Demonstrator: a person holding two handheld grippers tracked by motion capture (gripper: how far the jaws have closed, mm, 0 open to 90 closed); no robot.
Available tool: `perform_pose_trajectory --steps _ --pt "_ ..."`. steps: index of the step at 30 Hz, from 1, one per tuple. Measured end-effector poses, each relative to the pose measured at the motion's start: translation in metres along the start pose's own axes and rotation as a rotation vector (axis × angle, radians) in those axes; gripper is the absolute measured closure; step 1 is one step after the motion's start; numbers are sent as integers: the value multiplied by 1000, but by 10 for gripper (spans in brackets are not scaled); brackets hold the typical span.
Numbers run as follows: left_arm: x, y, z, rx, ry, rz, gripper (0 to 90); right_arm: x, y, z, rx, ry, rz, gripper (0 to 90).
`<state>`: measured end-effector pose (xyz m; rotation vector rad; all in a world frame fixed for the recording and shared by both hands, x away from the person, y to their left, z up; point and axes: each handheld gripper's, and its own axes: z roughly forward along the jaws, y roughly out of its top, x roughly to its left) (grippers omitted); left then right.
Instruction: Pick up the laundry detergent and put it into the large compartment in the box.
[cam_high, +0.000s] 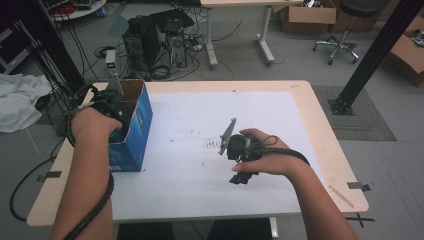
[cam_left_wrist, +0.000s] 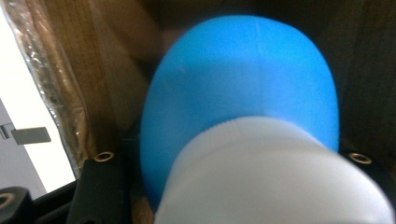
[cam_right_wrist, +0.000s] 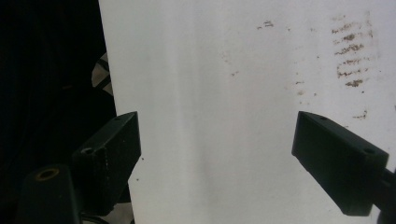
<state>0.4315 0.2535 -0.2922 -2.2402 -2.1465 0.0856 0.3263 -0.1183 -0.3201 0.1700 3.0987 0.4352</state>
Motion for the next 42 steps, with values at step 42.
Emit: perform_pose_trajectory --steps 42 --pt "-14 -13 -43 -56 31 60 194 4 4 -2 -13 -9 -15 157"
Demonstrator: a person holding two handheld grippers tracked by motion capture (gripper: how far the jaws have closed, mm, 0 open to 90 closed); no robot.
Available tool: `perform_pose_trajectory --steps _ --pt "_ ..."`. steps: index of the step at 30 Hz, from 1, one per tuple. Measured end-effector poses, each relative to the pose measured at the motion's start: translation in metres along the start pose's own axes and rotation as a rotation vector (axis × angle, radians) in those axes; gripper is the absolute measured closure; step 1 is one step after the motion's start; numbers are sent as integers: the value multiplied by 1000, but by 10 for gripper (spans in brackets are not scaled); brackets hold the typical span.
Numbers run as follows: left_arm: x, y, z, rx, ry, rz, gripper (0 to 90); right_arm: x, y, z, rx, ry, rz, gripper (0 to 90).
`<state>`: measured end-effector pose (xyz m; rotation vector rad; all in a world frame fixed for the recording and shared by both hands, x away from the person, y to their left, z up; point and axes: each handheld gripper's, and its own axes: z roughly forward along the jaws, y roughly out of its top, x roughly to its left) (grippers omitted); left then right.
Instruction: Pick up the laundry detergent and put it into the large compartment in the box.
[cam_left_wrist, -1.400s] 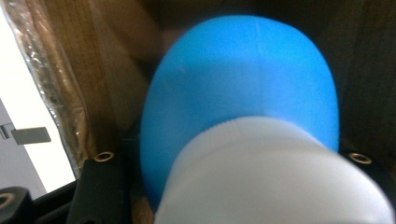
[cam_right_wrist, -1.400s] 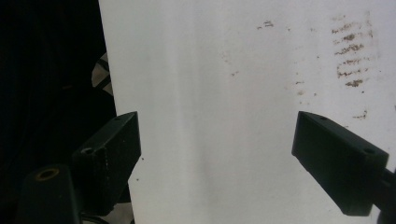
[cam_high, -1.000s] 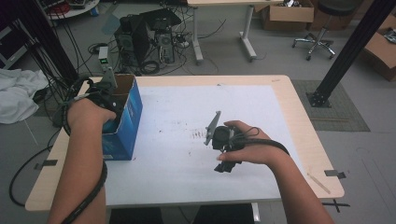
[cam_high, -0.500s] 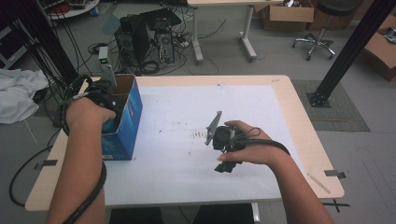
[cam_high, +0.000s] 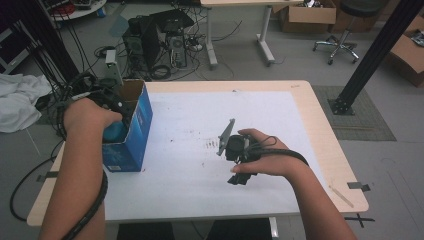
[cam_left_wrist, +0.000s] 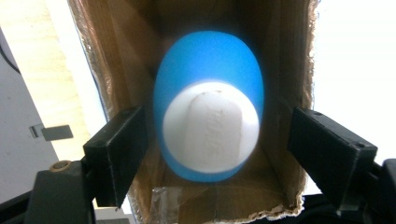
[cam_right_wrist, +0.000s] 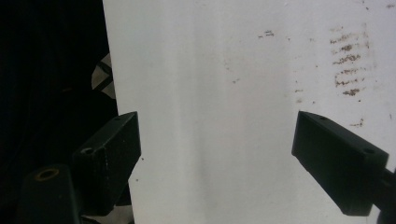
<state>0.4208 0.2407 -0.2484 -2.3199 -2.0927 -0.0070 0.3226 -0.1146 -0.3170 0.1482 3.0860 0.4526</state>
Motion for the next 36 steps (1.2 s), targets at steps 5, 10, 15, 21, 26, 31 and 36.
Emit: perform_pose_trajectory --steps 5,10,15,21,26,31,36 --pt "0 -1 -3 -6 9 3 164 0 0 0 3 0 -2 157" --pt "-2 -2 -7 -14 10 15 153 0 0 1 5 4 -3 157" --pt "-3 -5 -15 -13 -2 36 155 -1 1 3 14 6 -4 158" --pt "-6 -7 -22 -8 31 77 154 -1 3 3 15 9 -8 157" --pt "-10 -7 -24 -16 74 96 162 -1 4 4 16 10 -10 157" --pt "-14 -7 -24 -5 66 115 159 0 3 4 18 10 -5 157" --pt "-20 -8 -32 -39 55 125 155 0 1 2 19 10 -1 157"
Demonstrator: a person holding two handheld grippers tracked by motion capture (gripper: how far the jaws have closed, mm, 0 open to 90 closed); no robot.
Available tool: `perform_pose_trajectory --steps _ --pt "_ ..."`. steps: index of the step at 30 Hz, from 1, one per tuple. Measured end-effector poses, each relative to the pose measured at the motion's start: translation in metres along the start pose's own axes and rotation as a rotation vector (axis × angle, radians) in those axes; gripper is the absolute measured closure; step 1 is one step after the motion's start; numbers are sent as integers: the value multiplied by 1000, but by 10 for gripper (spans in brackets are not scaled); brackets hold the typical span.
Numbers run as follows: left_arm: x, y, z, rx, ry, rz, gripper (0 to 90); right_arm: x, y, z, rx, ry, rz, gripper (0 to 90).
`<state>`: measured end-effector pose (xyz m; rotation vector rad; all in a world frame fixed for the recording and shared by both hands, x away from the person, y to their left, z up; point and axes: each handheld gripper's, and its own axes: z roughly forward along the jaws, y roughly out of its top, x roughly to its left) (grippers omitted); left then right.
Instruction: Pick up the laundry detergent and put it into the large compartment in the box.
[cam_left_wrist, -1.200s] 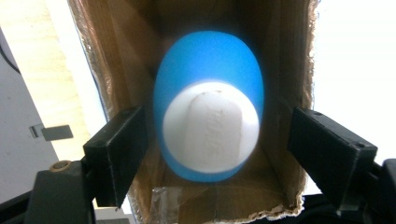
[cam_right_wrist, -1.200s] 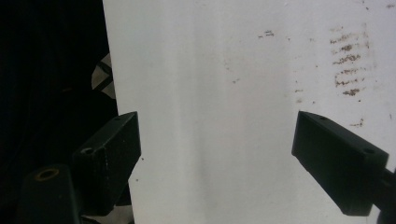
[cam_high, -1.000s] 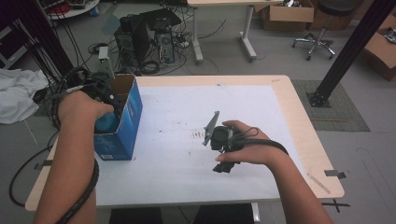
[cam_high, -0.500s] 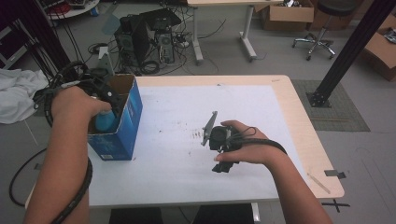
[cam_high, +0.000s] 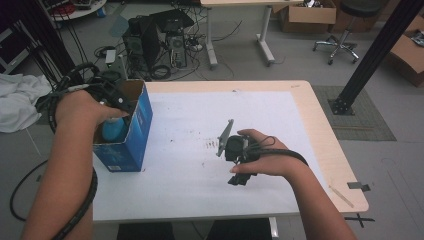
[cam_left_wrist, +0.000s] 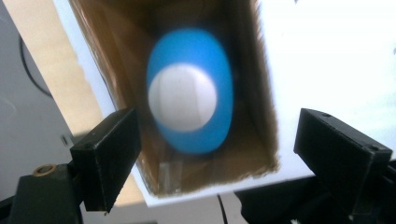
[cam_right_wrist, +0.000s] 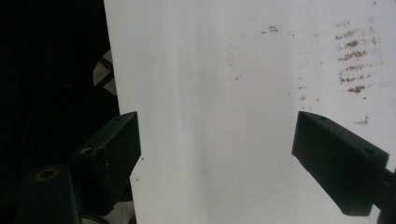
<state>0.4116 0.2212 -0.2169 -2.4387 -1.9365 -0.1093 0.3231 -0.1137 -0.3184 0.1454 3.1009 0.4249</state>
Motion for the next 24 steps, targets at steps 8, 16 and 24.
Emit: perform_pose_trajectory --steps 8,16,24 --pt "-11 3 -8 4 -13 38 81 1 -2 -2 -4 -5 -1 157" --pt "-19 2 -14 1 -13 69 1 2 -5 -4 -1 -8 4 157" --pt "-35 0 -28 -71 -21 186 1 2 -6 -6 4 -11 5 157"
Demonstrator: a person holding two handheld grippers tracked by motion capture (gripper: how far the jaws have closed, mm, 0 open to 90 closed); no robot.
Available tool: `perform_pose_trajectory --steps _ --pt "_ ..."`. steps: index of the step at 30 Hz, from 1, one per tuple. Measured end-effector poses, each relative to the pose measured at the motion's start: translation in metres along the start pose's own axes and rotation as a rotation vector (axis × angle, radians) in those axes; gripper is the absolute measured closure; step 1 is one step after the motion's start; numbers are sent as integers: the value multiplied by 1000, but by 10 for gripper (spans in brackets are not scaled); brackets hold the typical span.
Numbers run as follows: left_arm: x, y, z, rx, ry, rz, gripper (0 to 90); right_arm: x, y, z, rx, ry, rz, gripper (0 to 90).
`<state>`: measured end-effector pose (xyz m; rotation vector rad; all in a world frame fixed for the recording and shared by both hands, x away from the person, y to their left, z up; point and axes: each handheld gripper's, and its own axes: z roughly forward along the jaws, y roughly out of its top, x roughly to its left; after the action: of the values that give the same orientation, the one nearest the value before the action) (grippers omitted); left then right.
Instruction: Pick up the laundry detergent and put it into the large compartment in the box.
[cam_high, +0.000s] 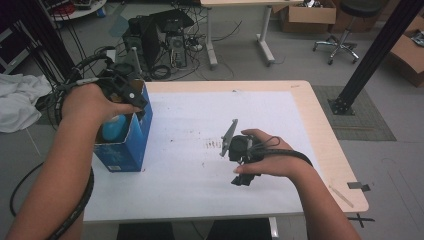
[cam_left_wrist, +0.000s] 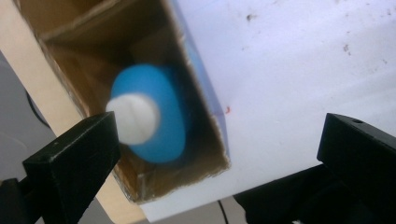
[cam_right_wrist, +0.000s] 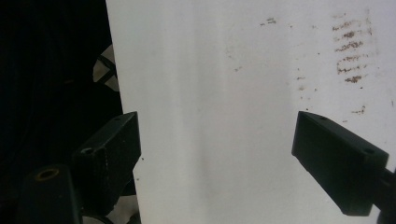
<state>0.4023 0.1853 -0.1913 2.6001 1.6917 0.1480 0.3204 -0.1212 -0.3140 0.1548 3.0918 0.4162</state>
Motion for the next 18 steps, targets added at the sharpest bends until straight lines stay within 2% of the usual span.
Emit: perform_pose_trajectory --steps 3,7,10,15,18 --pt "-8 1 -7 -28 -6 56 1 0 0 -1 4 2 1 157" --pt "-18 3 -17 -57 -43 154 1 -1 1 -1 7 4 3 157" --pt "-28 5 -24 -77 -32 235 1 -2 1 -2 14 4 5 158" --pt "-43 8 -32 -94 -91 351 1 -4 1 -4 18 8 2 158" --pt "-51 11 -34 -102 -103 427 1 -6 2 -6 26 6 4 158"
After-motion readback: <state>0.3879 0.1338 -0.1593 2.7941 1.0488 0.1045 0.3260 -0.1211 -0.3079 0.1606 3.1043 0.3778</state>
